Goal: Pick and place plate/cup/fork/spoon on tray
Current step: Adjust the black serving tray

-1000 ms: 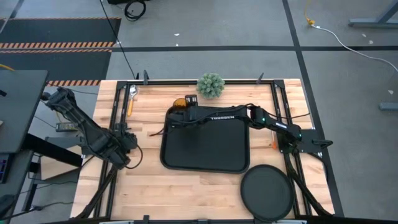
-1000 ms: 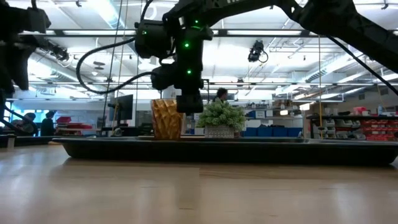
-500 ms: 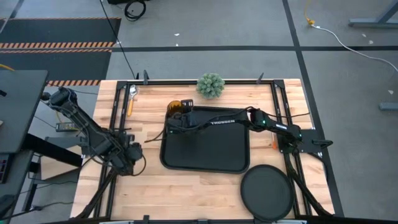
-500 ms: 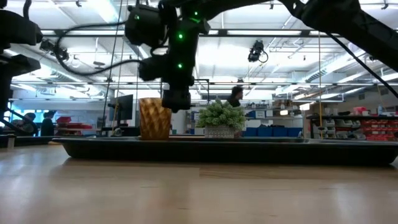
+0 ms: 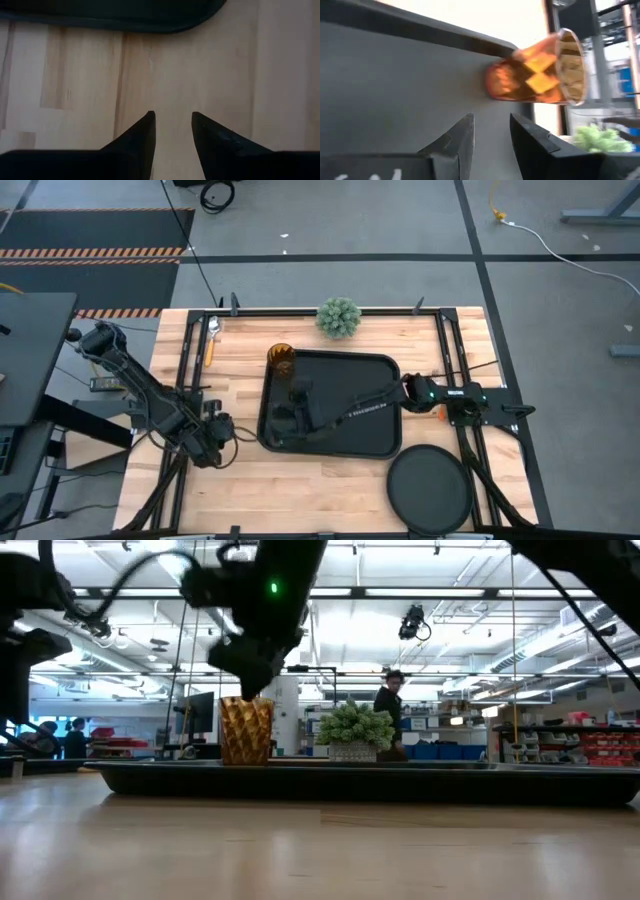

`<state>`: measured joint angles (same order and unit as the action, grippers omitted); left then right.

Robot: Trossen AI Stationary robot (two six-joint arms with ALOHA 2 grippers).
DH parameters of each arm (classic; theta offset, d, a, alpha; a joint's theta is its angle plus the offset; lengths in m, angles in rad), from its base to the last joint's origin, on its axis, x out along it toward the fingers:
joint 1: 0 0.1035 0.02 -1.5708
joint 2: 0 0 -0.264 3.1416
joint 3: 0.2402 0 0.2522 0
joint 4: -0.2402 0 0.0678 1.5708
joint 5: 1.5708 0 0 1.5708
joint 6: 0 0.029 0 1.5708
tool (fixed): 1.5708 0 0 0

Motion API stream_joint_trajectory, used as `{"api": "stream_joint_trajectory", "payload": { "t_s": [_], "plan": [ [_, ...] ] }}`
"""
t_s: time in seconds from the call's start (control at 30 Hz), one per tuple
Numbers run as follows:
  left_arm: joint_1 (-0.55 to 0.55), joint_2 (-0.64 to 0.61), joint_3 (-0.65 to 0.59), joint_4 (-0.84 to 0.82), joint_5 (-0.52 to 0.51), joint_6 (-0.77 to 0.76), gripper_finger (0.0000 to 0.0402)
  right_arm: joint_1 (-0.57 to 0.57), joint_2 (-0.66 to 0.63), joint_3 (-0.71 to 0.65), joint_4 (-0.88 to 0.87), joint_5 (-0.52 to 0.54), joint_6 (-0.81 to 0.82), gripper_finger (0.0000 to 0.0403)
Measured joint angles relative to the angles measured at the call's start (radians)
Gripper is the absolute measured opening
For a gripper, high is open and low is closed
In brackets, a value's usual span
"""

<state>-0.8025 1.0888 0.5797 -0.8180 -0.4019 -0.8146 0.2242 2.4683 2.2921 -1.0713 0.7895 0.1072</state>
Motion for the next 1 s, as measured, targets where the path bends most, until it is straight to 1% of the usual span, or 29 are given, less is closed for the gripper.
{"api": "stream_joint_trajectory", "payload": {
  "t_s": [0.1,0.17,0.3,0.4,0.53,0.63,0.77,0.87,1.0],
  "plan": [
    [0.016,0.086,0.0,0.029,0.003,0.0,0.0132,0.059,0.0,0.0,0.021,-0.076,0.062,0.0132],
    [0.029,0.151,0.0,0.064,0.009,0.011,0.0132,0.104,0.0,0.0,0.072,-0.17,0.084,0.0132],
    [0.071,0.276,0.0,0.182,0.038,0.068,0.0132,0.184,0.0,0.0,0.233,-0.395,0.088,0.0132],
    [0.111,0.346,0.006,0.244,0.029,0.116,0.0132,0.232,-0.001,0.0,0.383,-0.477,0.103,0.0132],
    [0.17,0.387,0.007,0.32,-0.026,0.153,0.0132,0.281,-0.001,0.0,0.534,-0.489,0.102,0.0132],
    [0.193,0.386,0.004,0.358,-0.045,0.196,0.0132,0.302,-0.002,0.0,0.588,-0.489,0.102,0.0132],
    [0.191,0.388,-0.001,0.449,-0.058,0.271,0.0132,0.316,-0.002,0.0,0.59,-0.489,0.101,0.0132],
    [0.174,0.39,-0.002,0.519,-0.036,0.309,0.0132,0.318,-0.002,0.0,0.575,-0.489,0.101,0.0132],
    [0.13,0.39,-0.001,0.574,0.026,0.35,0.0132,0.318,-0.009,-0.001,0.504,-0.528,0.133,0.0132]
  ]
}}
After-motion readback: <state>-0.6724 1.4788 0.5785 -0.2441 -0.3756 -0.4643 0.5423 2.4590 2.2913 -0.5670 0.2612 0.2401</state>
